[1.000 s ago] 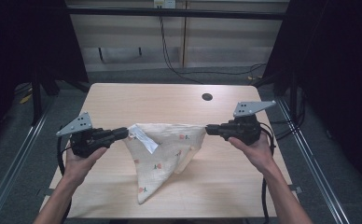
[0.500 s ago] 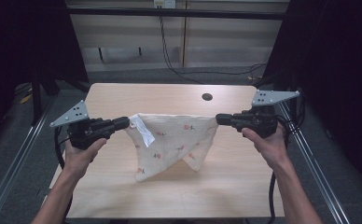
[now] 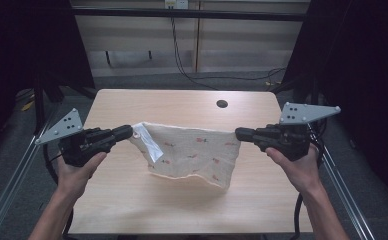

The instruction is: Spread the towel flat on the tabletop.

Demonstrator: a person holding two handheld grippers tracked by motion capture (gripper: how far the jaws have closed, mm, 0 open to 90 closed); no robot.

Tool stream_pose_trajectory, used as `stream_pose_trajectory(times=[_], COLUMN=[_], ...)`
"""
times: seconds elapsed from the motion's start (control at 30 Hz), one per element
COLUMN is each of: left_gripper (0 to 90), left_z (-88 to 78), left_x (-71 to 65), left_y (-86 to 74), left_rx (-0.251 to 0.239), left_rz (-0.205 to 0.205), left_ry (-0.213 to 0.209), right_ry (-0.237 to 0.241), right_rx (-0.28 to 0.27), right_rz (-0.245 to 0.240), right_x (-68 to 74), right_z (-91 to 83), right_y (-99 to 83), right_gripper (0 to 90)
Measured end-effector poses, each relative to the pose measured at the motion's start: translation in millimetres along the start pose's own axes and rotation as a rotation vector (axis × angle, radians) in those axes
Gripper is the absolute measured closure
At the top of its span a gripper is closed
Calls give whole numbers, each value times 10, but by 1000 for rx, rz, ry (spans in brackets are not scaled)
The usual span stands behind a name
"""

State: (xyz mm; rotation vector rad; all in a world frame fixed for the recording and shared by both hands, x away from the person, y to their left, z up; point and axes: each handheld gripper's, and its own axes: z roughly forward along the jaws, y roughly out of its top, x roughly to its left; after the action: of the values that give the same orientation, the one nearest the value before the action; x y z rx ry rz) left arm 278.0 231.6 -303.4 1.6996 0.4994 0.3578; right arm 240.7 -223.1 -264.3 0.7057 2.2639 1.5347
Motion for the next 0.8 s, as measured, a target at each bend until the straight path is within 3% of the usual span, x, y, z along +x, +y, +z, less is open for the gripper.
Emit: stream_pose_trajectory(times=[0.03,0.13,0.2,0.27,0.43,0.47,0.53,0.63,0.8], left_gripper=[868,868,868,867,867,867,867,867,866], left_z=[-25,-70,-62,-5,204,241,300,392,542], left_x=[-14,-98,-113,-64,86,103,170,218,286], left_y=[31,101,84,18,-268,-308,-377,-455,-535], left_rx=[-5,-7,-3,20,79,95,106,119,148], left_rz=[-5,14,19,5,-60,-59,-95,-116,-119], left_ry=[-17,-10,-12,-7,-22,-7,-14,-9,4], right_ry=[0,-1,35,11,16,7,-9,-21,-50], right_rx=[-4,-21,-50,-19,8,24,34,49,51], right_rz=[-9,-37,-37,-42,62,74,100,130,162], right_x=[38,170,217,223,-50,-105,-220,-352,-498], right_z=[-24,-102,-121,-70,112,145,195,271,382], right_y=[18,83,87,42,-245,-293,-370,-458,-581], right_gripper=[890,890,891,890,891,891,891,891,891])
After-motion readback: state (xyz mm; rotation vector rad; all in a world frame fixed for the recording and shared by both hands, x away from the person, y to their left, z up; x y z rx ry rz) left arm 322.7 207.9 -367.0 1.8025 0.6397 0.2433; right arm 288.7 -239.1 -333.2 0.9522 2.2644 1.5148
